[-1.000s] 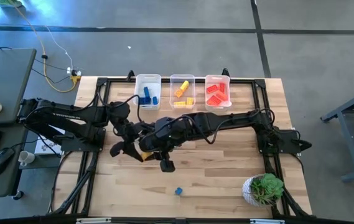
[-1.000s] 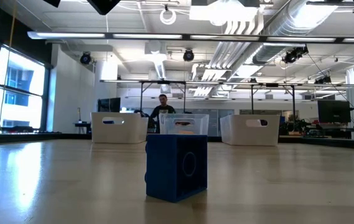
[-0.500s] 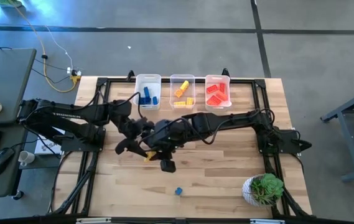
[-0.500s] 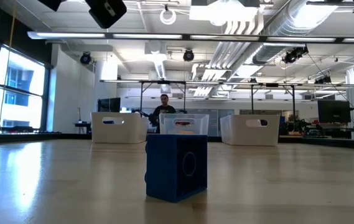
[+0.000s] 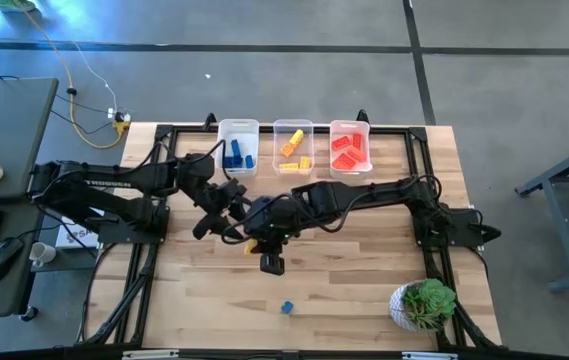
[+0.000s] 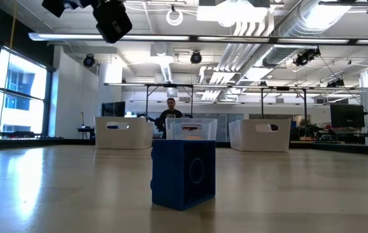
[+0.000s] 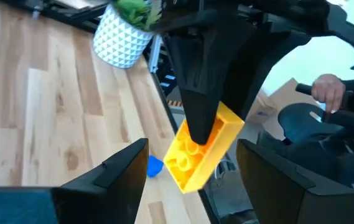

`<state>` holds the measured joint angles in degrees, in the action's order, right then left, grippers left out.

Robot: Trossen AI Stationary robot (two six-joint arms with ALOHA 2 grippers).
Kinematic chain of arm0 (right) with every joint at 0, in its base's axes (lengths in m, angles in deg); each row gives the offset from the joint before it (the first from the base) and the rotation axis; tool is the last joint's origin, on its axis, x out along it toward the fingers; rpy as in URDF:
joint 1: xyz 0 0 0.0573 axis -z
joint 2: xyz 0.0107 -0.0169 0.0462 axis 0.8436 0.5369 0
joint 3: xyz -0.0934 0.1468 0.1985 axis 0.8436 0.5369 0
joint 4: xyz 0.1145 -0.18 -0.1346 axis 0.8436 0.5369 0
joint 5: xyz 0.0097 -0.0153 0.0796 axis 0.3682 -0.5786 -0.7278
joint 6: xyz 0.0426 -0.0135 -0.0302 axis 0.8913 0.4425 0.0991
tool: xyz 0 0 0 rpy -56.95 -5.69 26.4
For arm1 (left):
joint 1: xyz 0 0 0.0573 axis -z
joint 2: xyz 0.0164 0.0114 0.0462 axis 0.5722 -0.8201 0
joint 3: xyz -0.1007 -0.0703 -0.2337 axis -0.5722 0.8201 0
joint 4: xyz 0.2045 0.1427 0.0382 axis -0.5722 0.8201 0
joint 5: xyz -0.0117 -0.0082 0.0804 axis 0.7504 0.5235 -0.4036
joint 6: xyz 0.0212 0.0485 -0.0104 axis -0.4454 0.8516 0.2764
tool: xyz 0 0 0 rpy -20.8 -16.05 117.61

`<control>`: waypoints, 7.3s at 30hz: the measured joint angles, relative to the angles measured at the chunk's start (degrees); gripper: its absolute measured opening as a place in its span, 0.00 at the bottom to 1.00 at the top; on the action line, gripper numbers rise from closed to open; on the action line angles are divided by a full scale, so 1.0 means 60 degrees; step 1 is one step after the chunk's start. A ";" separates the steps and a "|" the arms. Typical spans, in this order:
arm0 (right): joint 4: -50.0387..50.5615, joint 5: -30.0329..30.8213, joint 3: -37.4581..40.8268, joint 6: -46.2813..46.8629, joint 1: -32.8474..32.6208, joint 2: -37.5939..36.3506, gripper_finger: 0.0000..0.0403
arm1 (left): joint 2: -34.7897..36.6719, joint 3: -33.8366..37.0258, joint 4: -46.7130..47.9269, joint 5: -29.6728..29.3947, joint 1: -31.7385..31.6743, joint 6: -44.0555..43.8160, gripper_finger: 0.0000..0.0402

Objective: Sort & place blocks by color
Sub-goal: Put the yellow game piece into the transparent bin, then put the blue game piece into the left white bin

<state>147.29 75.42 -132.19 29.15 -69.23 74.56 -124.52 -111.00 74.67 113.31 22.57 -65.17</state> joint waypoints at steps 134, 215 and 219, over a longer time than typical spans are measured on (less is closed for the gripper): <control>0.0053 0.0504 0.2018 -0.4637 -0.2466 0.2014 0.47 | 0.0627 -0.0612 0.9180 -0.7136 -0.0795 -0.1042 0.58; -0.4190 0.2612 0.0124 -0.1861 0.4969 0.2639 0.16 | 0.0623 -0.0612 0.7365 -0.8553 -0.5775 0.3321 0.58; -0.4933 0.2066 0.0135 -0.1521 0.5406 0.2973 0.16 | 0.0623 -0.0612 0.6798 -0.8244 -0.5882 0.2897 0.58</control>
<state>117.69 87.82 -131.37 20.03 -36.80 92.40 -120.78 -114.67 115.46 63.85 -12.72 -47.79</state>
